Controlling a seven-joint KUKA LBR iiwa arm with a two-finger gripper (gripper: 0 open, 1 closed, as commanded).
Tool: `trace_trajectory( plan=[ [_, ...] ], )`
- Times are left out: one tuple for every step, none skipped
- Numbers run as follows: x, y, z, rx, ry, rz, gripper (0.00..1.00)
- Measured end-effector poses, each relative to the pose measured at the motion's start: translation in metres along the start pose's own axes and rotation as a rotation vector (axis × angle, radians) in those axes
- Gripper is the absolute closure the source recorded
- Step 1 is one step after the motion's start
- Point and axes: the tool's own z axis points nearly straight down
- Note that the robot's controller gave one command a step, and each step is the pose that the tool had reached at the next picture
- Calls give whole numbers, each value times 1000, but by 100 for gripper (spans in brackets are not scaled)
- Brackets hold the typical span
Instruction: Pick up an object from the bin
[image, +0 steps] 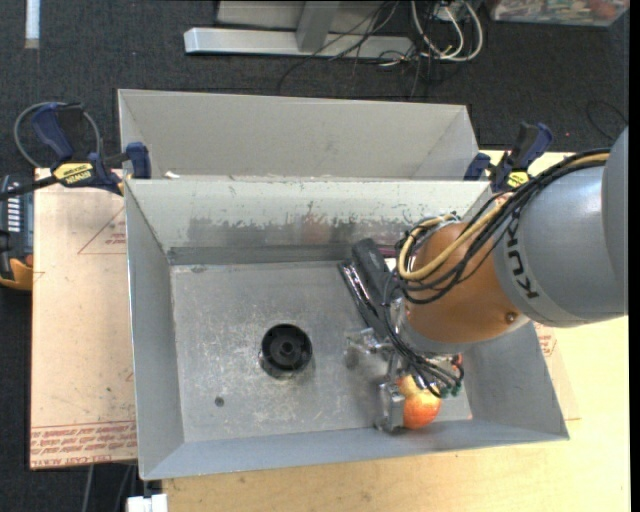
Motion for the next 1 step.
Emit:
trace_trajectory(
  plan=[
    [-129, -50, -2, -17, 11, -9, 0]
  ],
)
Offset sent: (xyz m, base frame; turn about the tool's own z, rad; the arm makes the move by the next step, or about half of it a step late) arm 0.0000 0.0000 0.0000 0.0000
